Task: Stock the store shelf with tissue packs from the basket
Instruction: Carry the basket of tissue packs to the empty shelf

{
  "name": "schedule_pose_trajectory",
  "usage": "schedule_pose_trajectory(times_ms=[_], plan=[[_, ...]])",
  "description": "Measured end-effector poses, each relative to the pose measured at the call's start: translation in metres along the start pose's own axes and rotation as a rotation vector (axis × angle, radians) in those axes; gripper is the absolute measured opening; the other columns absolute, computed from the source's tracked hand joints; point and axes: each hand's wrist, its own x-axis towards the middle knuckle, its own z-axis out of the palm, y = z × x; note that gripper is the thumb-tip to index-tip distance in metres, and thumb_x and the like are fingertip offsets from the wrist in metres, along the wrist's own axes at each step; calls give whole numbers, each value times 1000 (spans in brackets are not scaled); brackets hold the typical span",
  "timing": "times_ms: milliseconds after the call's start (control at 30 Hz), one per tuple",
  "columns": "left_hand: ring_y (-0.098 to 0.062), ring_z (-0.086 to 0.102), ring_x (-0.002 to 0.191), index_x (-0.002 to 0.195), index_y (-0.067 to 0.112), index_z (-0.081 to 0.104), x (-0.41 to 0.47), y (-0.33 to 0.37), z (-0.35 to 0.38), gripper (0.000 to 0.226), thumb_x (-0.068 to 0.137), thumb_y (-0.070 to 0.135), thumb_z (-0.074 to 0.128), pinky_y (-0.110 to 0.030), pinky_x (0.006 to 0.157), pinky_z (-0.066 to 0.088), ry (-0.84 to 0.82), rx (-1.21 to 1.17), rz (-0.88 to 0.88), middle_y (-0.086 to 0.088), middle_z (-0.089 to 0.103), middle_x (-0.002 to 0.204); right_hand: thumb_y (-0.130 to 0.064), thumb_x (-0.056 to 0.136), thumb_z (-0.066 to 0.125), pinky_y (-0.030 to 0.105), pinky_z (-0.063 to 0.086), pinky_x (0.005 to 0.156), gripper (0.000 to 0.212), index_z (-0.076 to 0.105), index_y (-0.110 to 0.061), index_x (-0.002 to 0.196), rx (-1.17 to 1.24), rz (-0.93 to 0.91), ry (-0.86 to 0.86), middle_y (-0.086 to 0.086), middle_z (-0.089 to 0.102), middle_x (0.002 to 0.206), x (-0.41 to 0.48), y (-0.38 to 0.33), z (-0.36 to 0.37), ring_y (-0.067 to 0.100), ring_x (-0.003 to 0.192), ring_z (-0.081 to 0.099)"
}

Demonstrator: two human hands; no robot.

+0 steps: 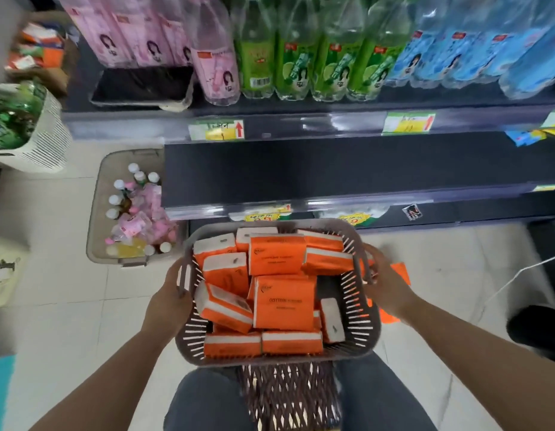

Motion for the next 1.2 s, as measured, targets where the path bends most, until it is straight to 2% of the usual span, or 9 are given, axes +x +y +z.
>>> schedule_pose_trajectory(times_ms=[100, 267, 500, 633, 733, 833, 933, 1033, 1200], plan=[[-17, 60, 68, 144, 34, 27, 17, 3, 34, 57, 95, 12, 44, -38, 68, 49, 35, -15, -46, 8, 63, 81, -12, 82, 67, 37, 50, 78, 71, 31, -35, 140, -50, -13, -10, 1, 63, 110, 28, 29, 3, 21, 91, 63], [-30, 63, 81, 145, 33, 24, 55, -7, 86, 52, 99, 19, 44, -41, 72, 50, 32, 18, -56, -11, 66, 114, -16, 83, 68, 45, 48, 90, 67, 36, -35, 139, -17, 2, 4, -2, 60, 119, 77, 67, 18, 24, 103, 61], [-24, 60, 71, 147, 32, 23, 123, -43, 135, 53, 100, 18, 42, -37, 68, 48, 50, 93, -7, -10, 67, 100, -3, 82, 67, 25, 48, 67, 69, 38, -31, 138, 80, 51, 2, 8, 60, 99, 142, 112, 66, 24, 86, 59], [-37, 66, 89, 148, 30, 22, 158, -62, 158, 53, 100, 19, 42, -46, 79, 54, 30, 91, -30, -17, 67, 111, -8, 80, 69, 34, 52, 71, 69, 38, -29, 139, 58, 44, -3, 8, 62, 94, 176, 137, 93, 19, 82, 61], [-39, 66, 93, 148, 30, 23, 183, -76, 180, 53, 100, 21, 43, -42, 75, 51, 36, 93, -25, -17, 67, 115, -4, 77, 70, 43, 53, 69, 75, 37, -28, 140, 51, 53, -23, 4, 59, 83, 205, 157, 110, 17, 73, 59], [-39, 65, 89, 146, 33, 24, 206, -93, 203, 55, 98, 15, 44, -41, 73, 47, 44, 86, -29, -18, 67, 112, -12, 78, 73, 33, 52, 62, 73, 36, -30, 139, 34, 8, -29, -5, 57, 82, 232, 181, 129, 10, 71, 60], [-28, 61, 71, 141, 41, 20, 219, -108, 223, 55, 97, 16, 44, -40, 71, 51, 49, 82, -15, -9, 66, 96, -23, 81, 71, 37, 53, 69, 69, 33, -38, 136, -9, 2, -25, -11, 57, 85, 253, 200, 146, 9, 75, 60], [-23, 57, 68, 140, 47, 13, 233, -126, 245, 57, 97, 22, 41, -37, 67, 47, 74, 121, -19, -2, 62, 88, -25, 84, 68, 40, 52, 75, 66, 33, -36, 138, -2, -1, -11, -13, 56, 85, 269, 219, 169, 12, 77, 58], [-22, 62, 70, 145, 48, 7, 251, -148, 271, 66, 97, 26, 46, -34, 60, 45, 63, 122, -17, -7, 64, 86, -25, 88, 61, 23, 41, 64, 58, 32, -42, 135, 7, 0, 93, -19, 50, 78, 277, 252, 203, 2, 70, 53]])
